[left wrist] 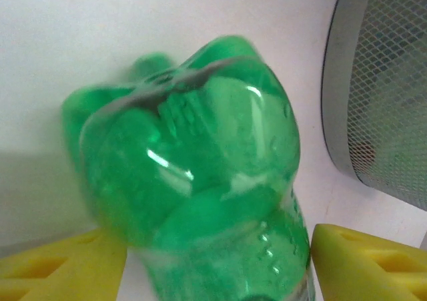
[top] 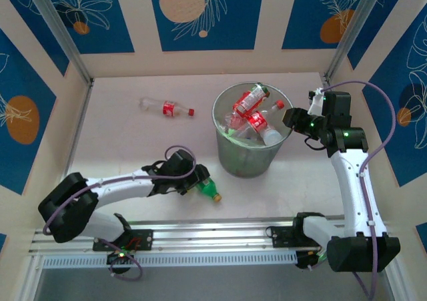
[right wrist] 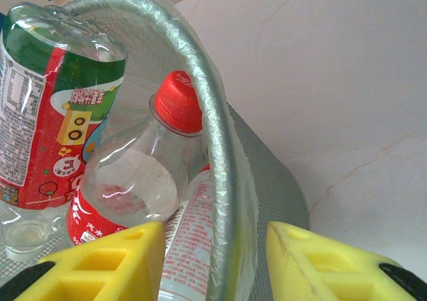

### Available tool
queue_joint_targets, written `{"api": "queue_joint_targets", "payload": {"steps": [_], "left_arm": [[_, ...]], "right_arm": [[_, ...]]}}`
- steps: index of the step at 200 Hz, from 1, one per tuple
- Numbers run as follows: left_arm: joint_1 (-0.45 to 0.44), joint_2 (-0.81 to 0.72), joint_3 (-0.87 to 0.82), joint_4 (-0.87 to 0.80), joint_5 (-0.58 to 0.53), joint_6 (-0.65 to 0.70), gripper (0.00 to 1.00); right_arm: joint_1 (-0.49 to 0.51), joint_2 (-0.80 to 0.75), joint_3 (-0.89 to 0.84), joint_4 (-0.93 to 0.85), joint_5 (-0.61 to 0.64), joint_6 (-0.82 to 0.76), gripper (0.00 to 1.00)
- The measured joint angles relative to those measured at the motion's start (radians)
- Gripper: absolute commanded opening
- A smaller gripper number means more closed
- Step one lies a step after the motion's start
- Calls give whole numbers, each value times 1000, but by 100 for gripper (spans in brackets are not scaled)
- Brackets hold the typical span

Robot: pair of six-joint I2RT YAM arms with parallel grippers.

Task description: Put the plastic bottles in the bin

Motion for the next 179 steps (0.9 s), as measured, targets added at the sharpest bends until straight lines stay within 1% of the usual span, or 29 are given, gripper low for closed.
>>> {"api": "queue_joint_targets", "payload": {"steps": [63, 82, 95, 115, 143, 162, 179], "left_arm": [[8, 45, -10, 102, -10, -7, 56], [24, 39, -10, 96, -14, 18, 55], [43, 16, -5, 58, -23, 52, 55], [84, -41, 27, -28, -48, 126, 55], [150, -137, 142, -127, -77, 260, 54], [185, -185, 248, -167, -89, 394, 54], [195, -203, 371, -187, -92, 550, 53]], "right_arm": [[0, 0, 0, 3, 0, 0, 45], [0, 0, 0, 3, 0, 0, 45], [0, 0, 0, 3, 0, 0, 45], [-1, 0, 0, 4, 0, 0, 45], [-3, 0, 0, 5, 0, 0, 45], [-3, 0, 0, 7, 0, 0, 45], [-3, 0, 0, 7, 0, 0, 45]]}}
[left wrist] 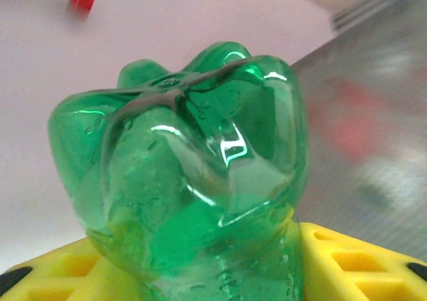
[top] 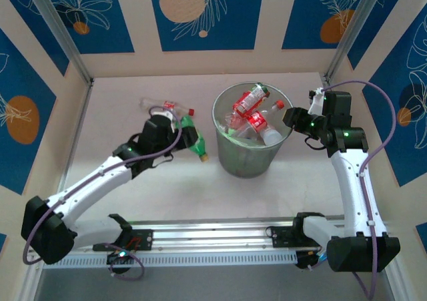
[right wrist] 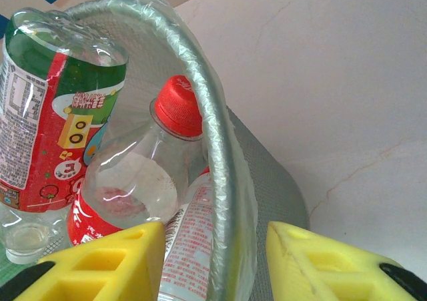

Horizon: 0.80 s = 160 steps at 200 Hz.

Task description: Put the plastic bottles in the bin

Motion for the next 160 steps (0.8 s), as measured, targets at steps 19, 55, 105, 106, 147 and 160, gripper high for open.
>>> {"api": "queue_joint_targets", "payload": {"steps": [19, 55, 105, 106, 147, 160], "left_arm": [[0, -1, 145, 6, 4, 151, 51], [-3, 26, 347, 146, 63, 302, 46], [-74, 236, 539, 318, 174, 387, 44], [-75, 239, 540, 319, 175, 389, 44], [-155, 359, 548, 299, 217, 470, 44], [-170, 363, 528, 292, 217, 484, 44]], "right_arm": [[0, 0, 0, 0, 0, 0, 45], [0, 0, 0, 0, 0, 1, 45], [0, 0, 0, 0, 0, 1, 45], [0, 0, 0, 0, 0, 1, 45], [0, 0, 0, 0, 0, 1, 45], [0, 0, 0, 0, 0, 1, 45]]}}
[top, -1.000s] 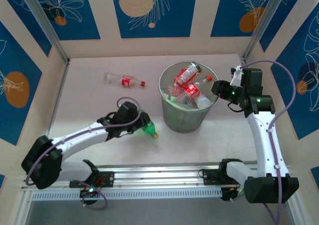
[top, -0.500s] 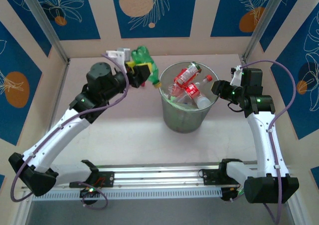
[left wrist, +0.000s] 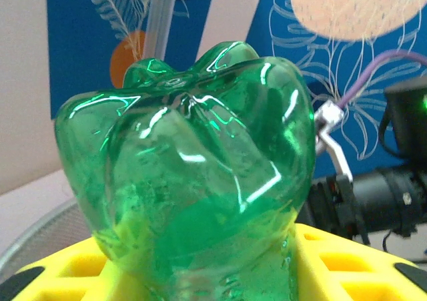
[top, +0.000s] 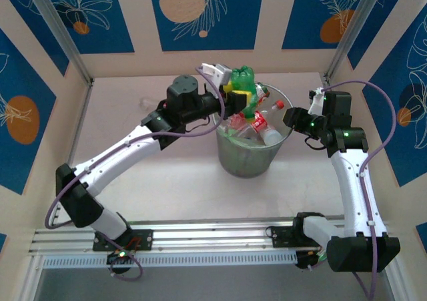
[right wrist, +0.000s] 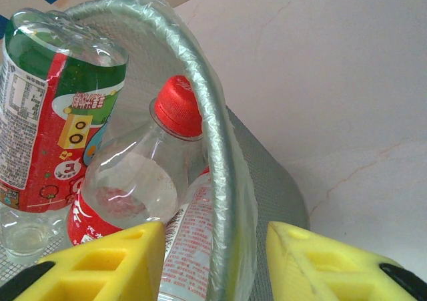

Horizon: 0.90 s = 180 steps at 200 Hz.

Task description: Put the plastic bottles in the bin

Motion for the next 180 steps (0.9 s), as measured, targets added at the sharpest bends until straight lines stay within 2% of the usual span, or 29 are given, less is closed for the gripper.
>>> {"api": "queue_joint_targets", "payload": {"steps": [73, 124, 144, 180], "left_arm": [[-68, 4, -163, 35, -11, -39, 44], [-111, 45, -190, 84, -12, -60, 45], [-117, 63, -190, 93, -15, -61, 52], [-119, 89, -183, 91, -11, -46, 76]], "right_arm": [[0, 0, -3, 7, 0, 0, 45], [0, 0, -3, 8, 0, 0, 46], [0, 0, -3, 10, 0, 0, 45], [0, 1, -3, 14, 0, 0, 46]]}}
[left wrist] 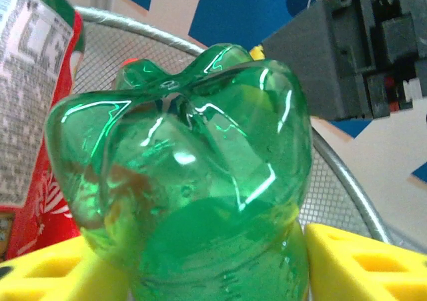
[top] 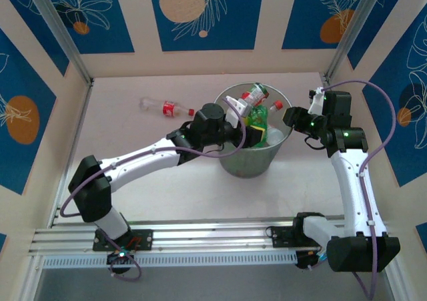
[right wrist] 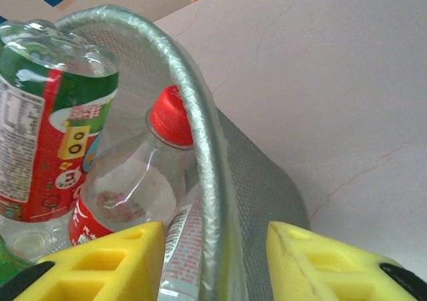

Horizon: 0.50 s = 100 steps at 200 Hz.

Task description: Put the plastic bottles in the bin

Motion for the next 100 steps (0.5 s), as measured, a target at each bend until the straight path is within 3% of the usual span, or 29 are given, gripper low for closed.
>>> {"api": "queue_joint_targets", "payload": {"steps": [25, 55, 100], "left_arm": [[-1, 0, 42, -44, 0, 29, 88], [-1, 0, 130, -92, 0, 80, 90], [0, 5, 304, -164, -72, 151, 68]], "right_arm": [[0, 1, 0, 1, 0, 0, 46], [0, 1, 0, 1, 0, 0, 46], [0, 1, 0, 2, 0, 0, 46]]}}
